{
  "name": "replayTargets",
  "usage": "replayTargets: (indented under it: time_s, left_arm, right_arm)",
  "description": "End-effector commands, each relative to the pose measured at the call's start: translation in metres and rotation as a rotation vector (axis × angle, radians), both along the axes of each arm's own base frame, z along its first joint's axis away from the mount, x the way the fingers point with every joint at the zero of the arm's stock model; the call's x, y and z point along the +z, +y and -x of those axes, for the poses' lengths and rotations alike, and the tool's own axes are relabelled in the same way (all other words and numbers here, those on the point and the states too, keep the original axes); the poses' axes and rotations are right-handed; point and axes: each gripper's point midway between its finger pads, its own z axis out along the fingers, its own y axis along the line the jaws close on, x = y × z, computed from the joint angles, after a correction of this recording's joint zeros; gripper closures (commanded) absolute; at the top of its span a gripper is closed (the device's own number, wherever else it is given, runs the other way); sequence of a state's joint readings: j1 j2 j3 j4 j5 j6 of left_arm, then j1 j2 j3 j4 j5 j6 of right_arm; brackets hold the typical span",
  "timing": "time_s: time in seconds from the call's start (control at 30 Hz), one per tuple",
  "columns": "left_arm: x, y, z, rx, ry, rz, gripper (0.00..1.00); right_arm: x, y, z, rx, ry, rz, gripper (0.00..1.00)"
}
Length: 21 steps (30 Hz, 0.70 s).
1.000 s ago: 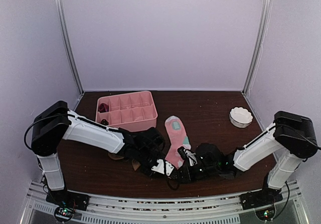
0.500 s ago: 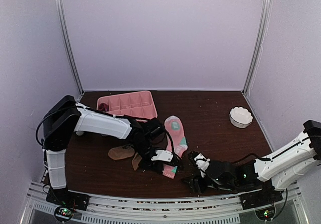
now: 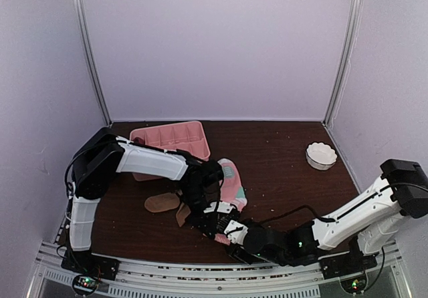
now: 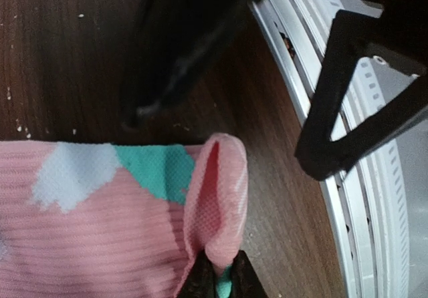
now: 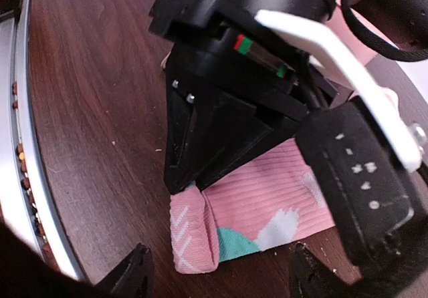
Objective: Roll the socks
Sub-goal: Pick up the sock from the center of the board.
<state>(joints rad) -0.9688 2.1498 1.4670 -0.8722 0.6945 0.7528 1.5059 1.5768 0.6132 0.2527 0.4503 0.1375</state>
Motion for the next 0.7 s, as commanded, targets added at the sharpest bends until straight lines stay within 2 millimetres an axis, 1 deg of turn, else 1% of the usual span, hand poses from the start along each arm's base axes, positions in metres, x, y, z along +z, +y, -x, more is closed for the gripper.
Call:
replayTargets:
  time_s: [0.0, 0.17, 0.3, 0.33, 0.37, 0.47, 0.53, 0.6, 0.67]
  left_arm:
    - [-0.006, 0.01, 0.0, 0.018, 0.05, -0.049, 0.91]
    - [-0.009, 0.011, -0.003, 0.018, 0.057, -0.066, 0.9]
    - [-0.009, 0.011, -0.004, 0.023, 0.076, -0.065, 0.9]
    - [-0.008, 0.011, -0.004, 0.026, 0.085, -0.062, 0.89]
    - [-0.008, 0.011, -0.004, 0.029, 0.091, -0.062, 0.89]
    - [-0.007, 0.014, -0.005, 0.034, 0.097, -0.06, 0.89]
    - [-0.006, 0.014, -0.005, 0.031, 0.097, -0.054, 0.88]
    - [-0.005, 0.012, -0.005, 0.032, 0.102, -0.049, 0.88]
    - [-0.003, 0.01, -0.006, 0.035, 0.106, -0.043, 0.88]
  right_arm:
    - [-0.011, 0.013, 0.009, 0.126, -0.053, 0.094, 0.32]
    - [-0.016, 0.021, 0.011, 0.146, -0.053, 0.102, 0.39]
    - [-0.017, 0.025, 0.016, 0.156, -0.029, 0.079, 0.41]
    - [-0.017, 0.022, 0.015, 0.133, -0.029, 0.08, 0.42]
    - [-0.016, 0.013, 0.013, 0.098, -0.026, 0.066, 0.43]
    - [-0.001, -0.019, 0.005, -0.013, -0.001, -0.075, 0.42]
    - [0.006, -0.031, 0.004, -0.043, 0.012, -0.119, 0.42]
    - [0.007, -0.031, 0.008, -0.022, 0.006, -0.089, 0.41]
    - [0.008, -0.021, 0.011, 0.009, -0.021, -0.038, 0.41]
